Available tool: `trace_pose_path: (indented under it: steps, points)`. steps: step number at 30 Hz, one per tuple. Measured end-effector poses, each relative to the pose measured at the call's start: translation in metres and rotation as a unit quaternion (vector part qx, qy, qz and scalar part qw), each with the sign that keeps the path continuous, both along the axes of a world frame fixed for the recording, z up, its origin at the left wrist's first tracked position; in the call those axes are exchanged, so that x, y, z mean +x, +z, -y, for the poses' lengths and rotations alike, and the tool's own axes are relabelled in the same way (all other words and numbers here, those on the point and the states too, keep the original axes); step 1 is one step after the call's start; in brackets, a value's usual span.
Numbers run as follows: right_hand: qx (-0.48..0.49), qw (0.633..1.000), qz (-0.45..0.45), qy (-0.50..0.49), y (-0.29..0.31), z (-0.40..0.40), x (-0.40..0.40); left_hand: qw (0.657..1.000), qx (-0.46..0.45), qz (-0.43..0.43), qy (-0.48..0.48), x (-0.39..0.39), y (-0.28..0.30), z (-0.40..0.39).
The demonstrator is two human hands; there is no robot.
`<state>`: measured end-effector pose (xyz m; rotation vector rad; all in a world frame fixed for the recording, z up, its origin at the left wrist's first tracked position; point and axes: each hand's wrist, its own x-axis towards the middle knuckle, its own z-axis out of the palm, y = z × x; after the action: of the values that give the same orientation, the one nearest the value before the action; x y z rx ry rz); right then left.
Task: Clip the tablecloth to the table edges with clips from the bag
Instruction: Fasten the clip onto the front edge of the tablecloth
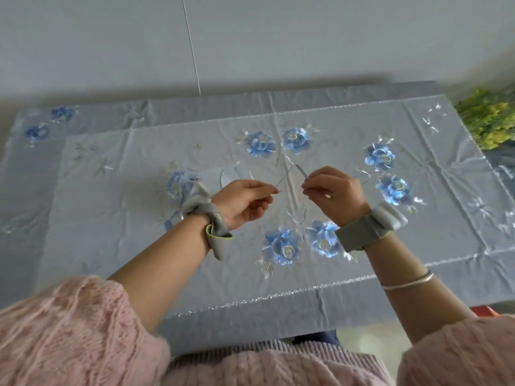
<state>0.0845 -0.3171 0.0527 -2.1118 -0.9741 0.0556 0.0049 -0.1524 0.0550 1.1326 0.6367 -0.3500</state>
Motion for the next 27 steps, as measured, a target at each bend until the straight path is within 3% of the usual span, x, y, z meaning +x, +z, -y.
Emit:
trace_pose_path:
  steps: [1,3,4,6,8,10,12,15,18,22,27]
  points:
    - [0.007,1.000,-0.029,0.005,0.000,0.012,0.004,0.999,-0.031,-0.002,0.025,0.003,-0.001,0.011]
    - [0.049,0.982,-0.180,0.014,0.001,0.027,0.010,0.998,-0.049,0.008,0.042,0.006,0.000,0.022]
    - [0.086,0.953,-0.288,0.020,0.005,0.040,0.013,0.998,-0.036,0.015,0.045,0.009,-0.001,0.035]
    - [0.154,0.855,-0.495,-0.004,0.003,0.076,0.028,0.999,0.017,0.027,0.040,0.019,-0.005,0.069]
    - [0.138,0.797,-0.587,-0.030,-0.002,0.107,0.038,0.997,0.070,0.036,-0.003,0.023,-0.009,0.095]
    - [0.002,0.807,-0.590,0.006,-0.005,0.147,0.048,0.987,0.133,0.050,-0.069,0.034,-0.018,0.134]
    - [-0.163,0.824,-0.537,0.078,-0.012,0.189,0.056,0.975,0.174,0.052,-0.130,0.046,-0.023,0.178]
    - [-0.300,0.842,-0.433,0.117,-0.019,0.214,0.062,0.962,0.205,0.051,-0.174,0.060,-0.030,0.213]
    - [-0.353,0.844,-0.391,0.102,-0.026,0.242,0.061,0.942,0.231,0.042,-0.242,0.072,-0.036,0.248]
    - [-0.388,0.794,-0.465,0.051,-0.055,0.293,0.036,0.891,0.274,0.021,-0.362,0.077,-0.050,0.297]
    - [-0.357,0.748,-0.556,-0.067,-0.093,0.329,0.000,0.823,0.326,0.011,-0.465,0.074,-0.070,0.340]
